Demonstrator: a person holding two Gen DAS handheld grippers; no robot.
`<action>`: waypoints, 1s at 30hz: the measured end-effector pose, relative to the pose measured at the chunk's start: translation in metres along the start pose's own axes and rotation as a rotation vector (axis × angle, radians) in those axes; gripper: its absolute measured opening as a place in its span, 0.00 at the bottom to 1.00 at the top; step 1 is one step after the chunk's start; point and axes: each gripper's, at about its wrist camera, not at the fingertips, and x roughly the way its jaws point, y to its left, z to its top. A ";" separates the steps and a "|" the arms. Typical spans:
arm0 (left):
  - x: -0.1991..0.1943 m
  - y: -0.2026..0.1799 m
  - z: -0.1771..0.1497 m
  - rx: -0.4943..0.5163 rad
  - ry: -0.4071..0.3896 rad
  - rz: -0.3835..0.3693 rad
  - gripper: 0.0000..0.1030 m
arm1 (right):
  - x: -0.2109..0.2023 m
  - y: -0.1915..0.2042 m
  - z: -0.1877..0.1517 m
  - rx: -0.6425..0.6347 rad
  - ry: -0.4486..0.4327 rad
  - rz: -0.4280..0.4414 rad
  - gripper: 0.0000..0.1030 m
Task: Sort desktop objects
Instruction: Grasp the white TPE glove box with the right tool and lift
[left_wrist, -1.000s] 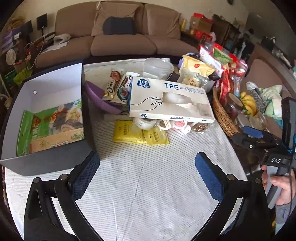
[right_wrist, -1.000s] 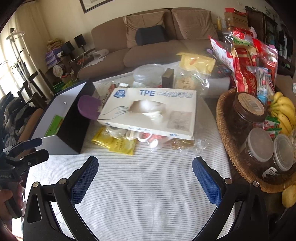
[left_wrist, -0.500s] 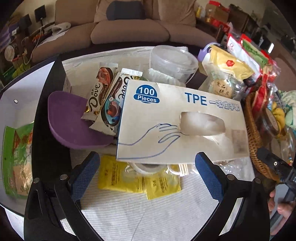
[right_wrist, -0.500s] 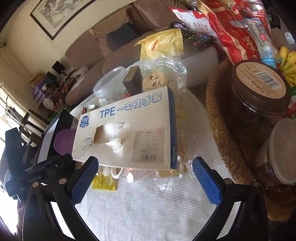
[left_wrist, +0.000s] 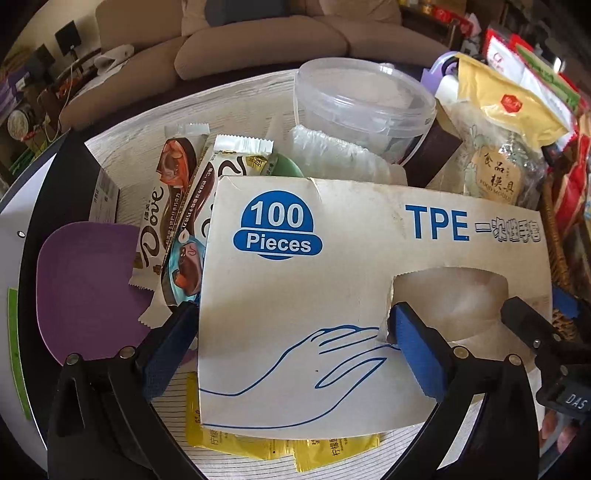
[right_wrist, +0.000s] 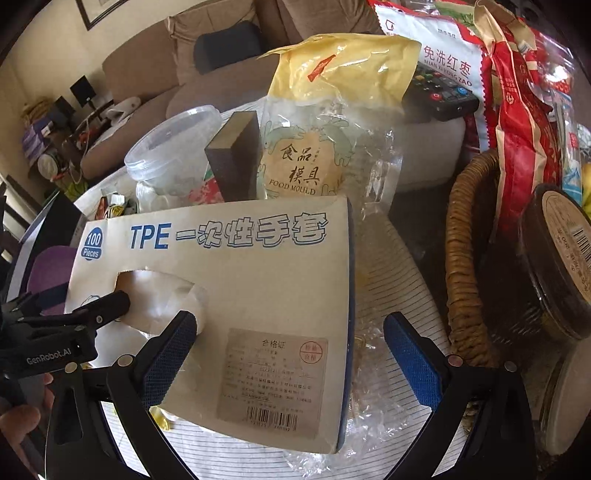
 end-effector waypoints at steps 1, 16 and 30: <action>0.002 0.000 0.001 -0.006 0.006 -0.020 1.00 | 0.000 -0.001 0.001 -0.001 -0.006 0.002 0.98; -0.098 0.015 -0.008 -0.009 -0.125 -0.081 0.89 | -0.080 0.021 0.006 -0.037 -0.129 0.049 0.77; -0.246 0.225 -0.040 -0.174 -0.257 0.007 0.89 | -0.139 0.215 0.035 -0.182 -0.170 0.237 0.77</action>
